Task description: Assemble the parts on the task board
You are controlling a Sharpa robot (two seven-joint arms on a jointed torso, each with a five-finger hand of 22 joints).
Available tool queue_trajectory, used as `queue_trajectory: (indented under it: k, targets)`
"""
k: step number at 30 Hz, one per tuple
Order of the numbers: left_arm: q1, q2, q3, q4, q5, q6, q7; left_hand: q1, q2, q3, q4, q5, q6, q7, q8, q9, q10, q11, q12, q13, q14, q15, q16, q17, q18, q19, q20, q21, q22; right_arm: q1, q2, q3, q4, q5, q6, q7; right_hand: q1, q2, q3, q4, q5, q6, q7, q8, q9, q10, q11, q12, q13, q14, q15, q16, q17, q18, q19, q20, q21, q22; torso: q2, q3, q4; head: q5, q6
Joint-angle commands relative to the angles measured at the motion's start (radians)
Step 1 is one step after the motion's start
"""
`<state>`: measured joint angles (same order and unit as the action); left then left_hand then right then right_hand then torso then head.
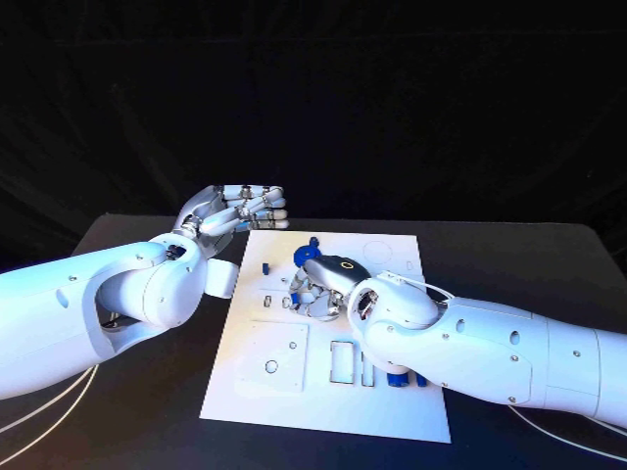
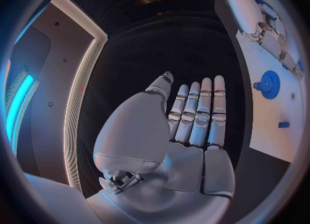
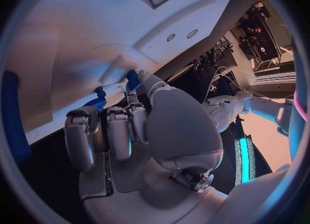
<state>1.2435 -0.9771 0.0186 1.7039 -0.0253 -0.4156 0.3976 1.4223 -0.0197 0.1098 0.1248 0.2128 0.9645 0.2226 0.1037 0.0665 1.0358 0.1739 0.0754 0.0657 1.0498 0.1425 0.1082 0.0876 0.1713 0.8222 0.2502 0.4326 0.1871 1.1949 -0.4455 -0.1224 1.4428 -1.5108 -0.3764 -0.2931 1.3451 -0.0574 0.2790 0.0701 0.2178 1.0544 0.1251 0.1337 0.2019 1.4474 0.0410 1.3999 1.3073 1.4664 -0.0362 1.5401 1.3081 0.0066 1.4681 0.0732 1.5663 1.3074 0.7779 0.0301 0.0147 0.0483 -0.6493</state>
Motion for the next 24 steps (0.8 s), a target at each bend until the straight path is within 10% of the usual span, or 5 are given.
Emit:
queue_trajectory:
  k: [1,24]
  targets:
    - [0.001,0.001,0.001,0.002,0.001,0.015,0.005,-0.003,0.007,0.005,-0.002,0.003,0.005,0.004,-0.005,0.000,0.000,0.004,-0.004,0.001,-0.003,-0.002,-0.003,-0.001,0.012,-0.001,0.008,-0.007,-0.002,-0.007,0.000,-0.006,-0.006,-0.016,0.053,-0.028,-0.009,-0.009,-0.005,0.003,-0.007,-0.011,0.001,-0.009,-0.003,-0.008,0.001,-0.006,0.110,0.091,0.007,-0.001,0.202,-0.007,0.103,0.005,0.005,0.263,0.000,-0.0001,-0.0001,0.000,0.000]
    - [0.001,0.000,0.000,0.000,0.001,0.016,0.003,-0.003,0.007,0.005,-0.002,0.003,0.005,0.004,-0.005,0.000,0.000,0.004,-0.004,0.001,-0.003,-0.002,-0.003,-0.001,0.012,-0.001,0.008,-0.007,-0.002,-0.007,0.000,-0.006,-0.008,-0.026,0.042,-0.031,-0.016,-0.033,-0.010,0.003,-0.016,-0.040,0.015,-0.028,-0.012,-0.028,0.013,-0.029,0.092,0.090,0.018,-0.001,0.201,-0.007,0.103,0.015,0.005,0.263,0.000,0.0004,0.0001,-0.001,-0.001]
